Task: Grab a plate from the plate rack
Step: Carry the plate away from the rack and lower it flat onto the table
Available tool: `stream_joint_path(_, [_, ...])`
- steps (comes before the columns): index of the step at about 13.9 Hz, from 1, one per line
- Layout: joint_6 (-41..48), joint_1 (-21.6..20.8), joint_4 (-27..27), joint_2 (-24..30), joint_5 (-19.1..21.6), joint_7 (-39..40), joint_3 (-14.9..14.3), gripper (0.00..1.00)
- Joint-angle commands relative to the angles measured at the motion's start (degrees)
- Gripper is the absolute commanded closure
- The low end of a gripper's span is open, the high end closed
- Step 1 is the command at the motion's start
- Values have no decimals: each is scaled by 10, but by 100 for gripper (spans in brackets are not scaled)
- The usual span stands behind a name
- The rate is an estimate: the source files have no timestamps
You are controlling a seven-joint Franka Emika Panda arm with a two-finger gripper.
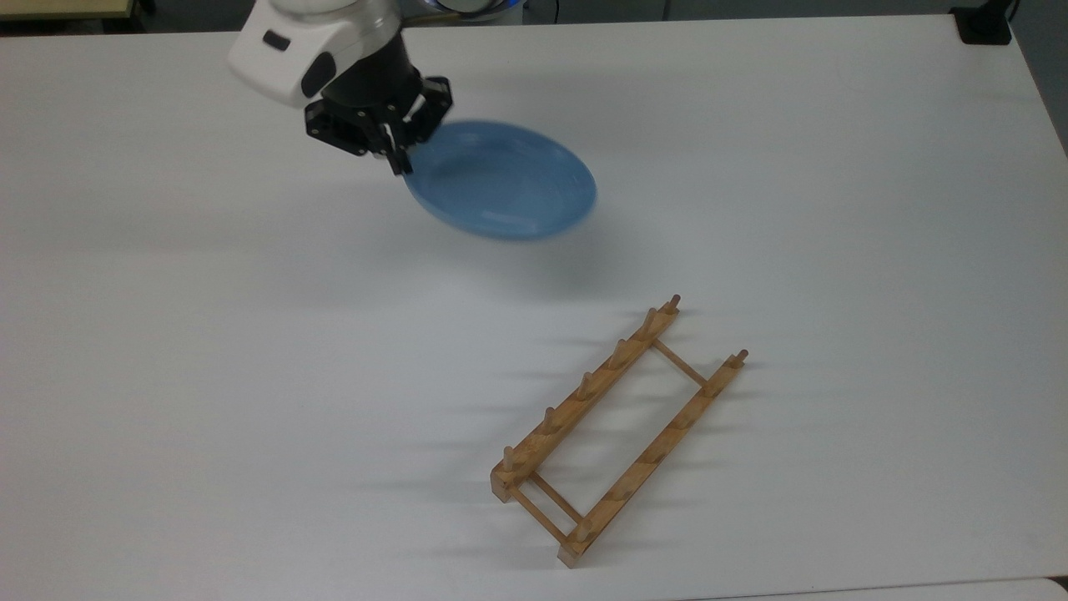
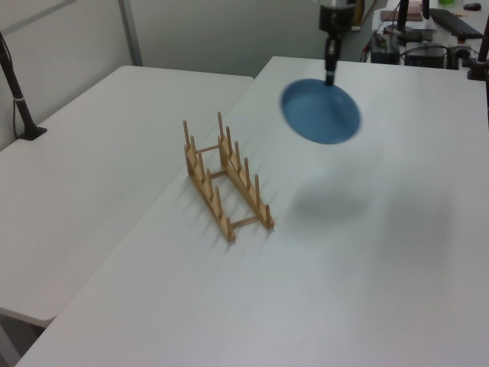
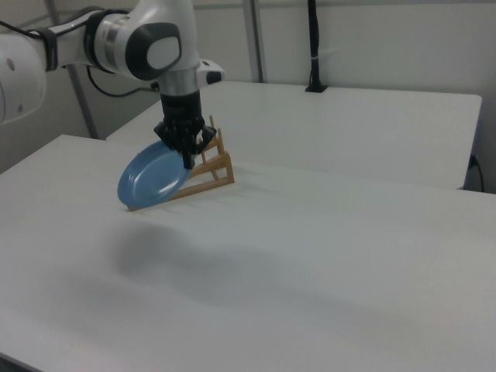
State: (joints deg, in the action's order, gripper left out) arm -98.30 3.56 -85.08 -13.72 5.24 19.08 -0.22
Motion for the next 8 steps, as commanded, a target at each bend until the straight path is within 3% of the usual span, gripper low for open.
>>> stream_joint_path(1, [59, 22, -46, 8, 6, 152, -1, 100])
stream_joint_path(3, [58, 27, -74, -1, -1, 196, -1, 100])
stream_joint_path(8, [57, 26, -86, -63, -40, 203, -1, 100])
